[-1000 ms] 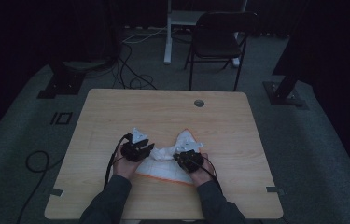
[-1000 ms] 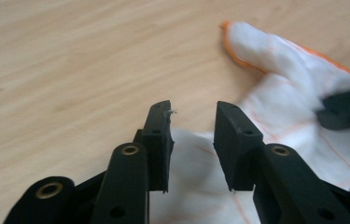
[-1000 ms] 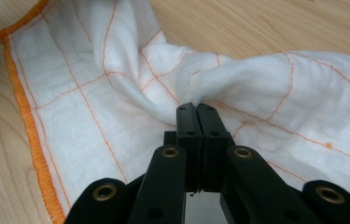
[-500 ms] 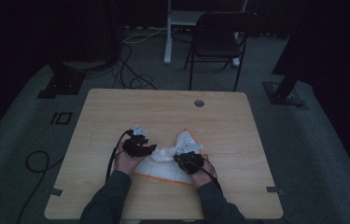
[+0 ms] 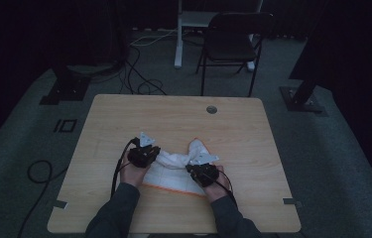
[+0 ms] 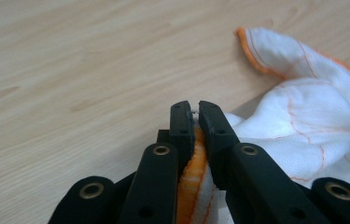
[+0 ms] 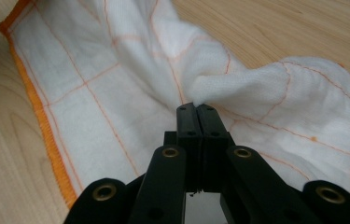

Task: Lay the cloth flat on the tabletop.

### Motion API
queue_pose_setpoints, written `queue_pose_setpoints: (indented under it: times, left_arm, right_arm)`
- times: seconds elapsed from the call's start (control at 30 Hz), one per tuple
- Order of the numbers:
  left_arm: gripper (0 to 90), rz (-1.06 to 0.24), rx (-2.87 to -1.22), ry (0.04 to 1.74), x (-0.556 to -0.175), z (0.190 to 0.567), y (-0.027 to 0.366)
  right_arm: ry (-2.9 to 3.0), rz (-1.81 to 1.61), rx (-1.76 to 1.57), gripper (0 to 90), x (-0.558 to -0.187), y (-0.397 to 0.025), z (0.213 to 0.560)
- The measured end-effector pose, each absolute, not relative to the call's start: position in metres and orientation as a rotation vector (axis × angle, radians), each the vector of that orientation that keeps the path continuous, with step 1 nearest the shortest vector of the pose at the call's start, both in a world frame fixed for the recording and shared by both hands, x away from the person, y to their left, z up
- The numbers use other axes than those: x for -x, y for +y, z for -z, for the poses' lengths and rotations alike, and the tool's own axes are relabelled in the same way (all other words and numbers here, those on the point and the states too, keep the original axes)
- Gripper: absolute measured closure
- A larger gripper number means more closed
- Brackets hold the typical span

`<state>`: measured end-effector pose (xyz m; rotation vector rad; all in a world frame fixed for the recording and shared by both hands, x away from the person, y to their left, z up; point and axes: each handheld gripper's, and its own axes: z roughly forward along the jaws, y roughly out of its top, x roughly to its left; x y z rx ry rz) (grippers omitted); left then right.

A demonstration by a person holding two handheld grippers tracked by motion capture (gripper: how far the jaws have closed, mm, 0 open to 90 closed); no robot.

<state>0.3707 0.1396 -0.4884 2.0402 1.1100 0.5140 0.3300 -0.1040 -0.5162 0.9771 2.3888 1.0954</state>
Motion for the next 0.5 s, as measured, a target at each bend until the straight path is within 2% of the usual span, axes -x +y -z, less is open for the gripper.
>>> queue_pose_setpoints:
  times: [0.07, 0.37, 0.5]
  left_arm:
    - [85.8, -0.554, -2.016, 1.133, -0.368, 0.487, 0.144]
    - [85.8, -0.526, -2.009, 1.123, -0.361, 0.491, 0.152]
    - [85.7, -0.520, -2.015, 1.109, -0.356, 0.494, 0.149]
  right_arm:
    - [2.388, -1.095, -0.973, 90.0, -0.329, -0.105, 0.516]
    - [2.370, -1.066, -1.025, 90.0, -0.328, -0.120, 0.521]
    - [2.346, -1.067, -1.040, 85.0, -0.335, -0.122, 0.516]
